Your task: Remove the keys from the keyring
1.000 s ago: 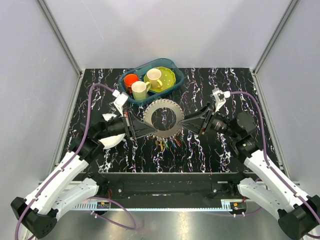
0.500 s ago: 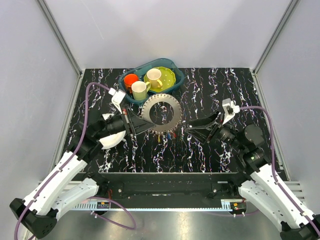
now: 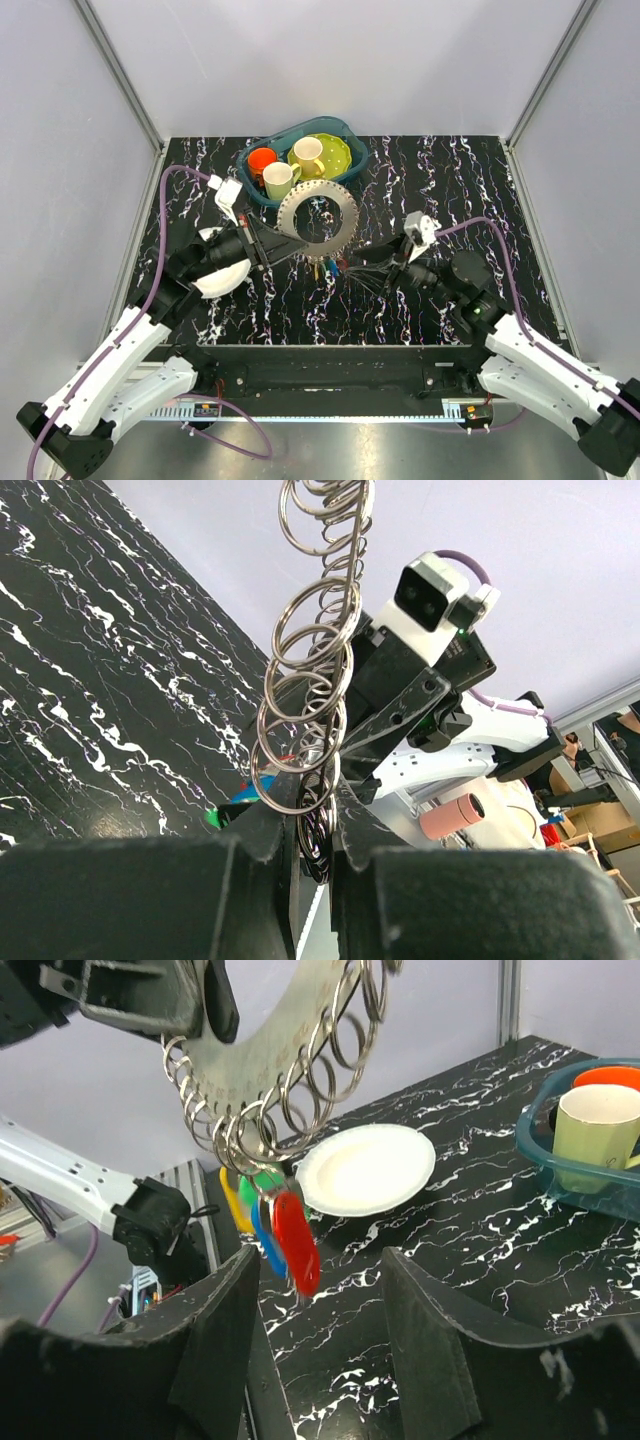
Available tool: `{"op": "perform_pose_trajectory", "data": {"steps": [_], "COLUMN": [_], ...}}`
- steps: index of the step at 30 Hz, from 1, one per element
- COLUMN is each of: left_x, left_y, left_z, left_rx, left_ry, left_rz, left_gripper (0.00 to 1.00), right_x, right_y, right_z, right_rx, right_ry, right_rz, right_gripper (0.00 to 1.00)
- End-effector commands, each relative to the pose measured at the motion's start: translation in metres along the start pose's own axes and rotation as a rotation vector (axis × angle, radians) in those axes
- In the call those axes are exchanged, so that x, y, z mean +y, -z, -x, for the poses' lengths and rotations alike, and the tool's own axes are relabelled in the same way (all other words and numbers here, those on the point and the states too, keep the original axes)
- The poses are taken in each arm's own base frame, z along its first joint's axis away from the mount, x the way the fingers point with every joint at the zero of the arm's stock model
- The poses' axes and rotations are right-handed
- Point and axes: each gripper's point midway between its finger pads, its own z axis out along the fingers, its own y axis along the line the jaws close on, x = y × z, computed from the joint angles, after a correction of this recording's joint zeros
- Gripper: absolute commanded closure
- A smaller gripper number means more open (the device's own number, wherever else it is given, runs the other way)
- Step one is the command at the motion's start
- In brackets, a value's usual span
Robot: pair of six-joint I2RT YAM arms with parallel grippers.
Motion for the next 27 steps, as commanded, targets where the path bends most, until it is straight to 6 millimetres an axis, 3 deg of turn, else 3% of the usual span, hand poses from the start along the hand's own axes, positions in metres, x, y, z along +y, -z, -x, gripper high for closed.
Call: {"op": "perform_pose_trajectory", "data": {"steps": [1, 8, 18, 23, 27], "left_x": [-0.029, -0.028, -0.026, -0.023, -0.025], "left_y": [0.003, 0.002, 0.003, 0.004, 0.005], "left_z": [0.031, 0.032, 0.031, 0.029, 0.03], "left_rx": [-0.111, -0.111, -0.113, -0.112, -0.114], "left_ry": [-0.056, -0.049, -0.05, -0.054, -0.055], "left_rz": [-0.072, -0.068, -0.056, -0.044, -0.048], "left_gripper": [1.0, 1.0, 1.0, 1.0, 1.0], "right_x": [-0.009, -0.01, -0.005, 0.001, 0.0], "right_y": [-0.014, -0.024, -0.04, -0.045, -0.046], "right_z": [0.018, 0.01, 0.003, 0.0, 0.002], "right_rx": [-0.07, -0.059, -0.045, -0.046, -0.057], "right_ry": [0.138, 0.162, 0.165, 0.167, 0.171], "right_rz": [-0.052, -0.049, -0.029, -0.018, -0.03], "right_gripper": [0.43, 0.51, 0.49, 0.42, 0.49]}}
